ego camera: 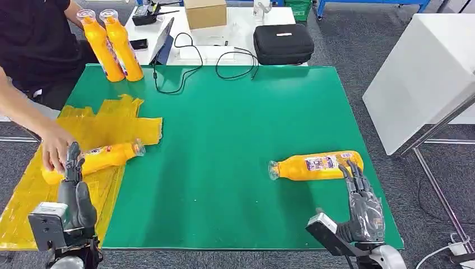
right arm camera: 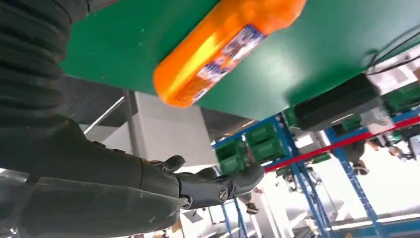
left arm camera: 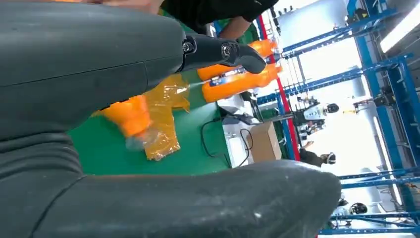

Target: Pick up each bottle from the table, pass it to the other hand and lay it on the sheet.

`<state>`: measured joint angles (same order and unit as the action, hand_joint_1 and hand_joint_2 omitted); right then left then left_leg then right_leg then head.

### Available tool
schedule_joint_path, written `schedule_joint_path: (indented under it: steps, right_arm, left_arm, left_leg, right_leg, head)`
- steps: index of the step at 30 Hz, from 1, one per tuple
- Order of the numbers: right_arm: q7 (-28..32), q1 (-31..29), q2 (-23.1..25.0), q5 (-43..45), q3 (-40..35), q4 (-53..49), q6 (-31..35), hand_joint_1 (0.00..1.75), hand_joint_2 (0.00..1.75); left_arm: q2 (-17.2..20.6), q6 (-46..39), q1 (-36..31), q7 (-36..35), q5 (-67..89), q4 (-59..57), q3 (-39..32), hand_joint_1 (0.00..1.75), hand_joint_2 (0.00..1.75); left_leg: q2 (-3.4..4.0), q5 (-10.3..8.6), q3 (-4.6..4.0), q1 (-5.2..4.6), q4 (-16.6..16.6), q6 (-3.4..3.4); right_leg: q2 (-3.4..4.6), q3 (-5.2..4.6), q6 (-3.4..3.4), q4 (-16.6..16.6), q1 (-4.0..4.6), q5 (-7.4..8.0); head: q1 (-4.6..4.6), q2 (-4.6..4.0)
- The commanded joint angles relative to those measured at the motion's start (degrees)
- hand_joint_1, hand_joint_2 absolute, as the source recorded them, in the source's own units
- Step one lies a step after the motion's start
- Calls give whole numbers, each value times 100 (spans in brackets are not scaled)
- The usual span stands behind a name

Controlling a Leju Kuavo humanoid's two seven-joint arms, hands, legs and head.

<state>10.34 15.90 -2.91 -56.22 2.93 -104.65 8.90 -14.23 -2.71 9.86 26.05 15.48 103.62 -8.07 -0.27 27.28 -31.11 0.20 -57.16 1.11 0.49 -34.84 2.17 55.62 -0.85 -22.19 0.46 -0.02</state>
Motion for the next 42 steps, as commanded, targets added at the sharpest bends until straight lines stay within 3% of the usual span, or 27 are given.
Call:
schedule_joint_path:
  steps: [1, 24, 42]
  right_arm:
    - [-100, -705, -267, -29, 520, 1055, -306, 0, 175]
    - [-296, -1285, -509, -212, 177, 1721, -548, 0, 175]
    - [-613, -2209, -1011, -350, -177, 2777, -782, 0, 175]
  left_arm:
    - [52, 150, -146, 14, -99, -265, 18, 0, 0]
    - [90, 257, -182, 13, -247, -270, -111, 0, 0]
    - [159, 376, -308, -1, -348, -418, -127, 0, 0]
  left_leg:
    - [8, 4, 23, 4, 9, -3]
    - [16, 6, 26, 5, 8, -4]
    - [11, 0, 23, 2, 5, 0]
  right_leg:
    - [2, 23, -6, -13, 6, 0]
    - [10, 23, -8, -10, 8, -1]
    - [7, 16, -4, -8, 5, 2]
  head:
    - [0, 0]
    - [-2, 0]
    - [-2, 0]
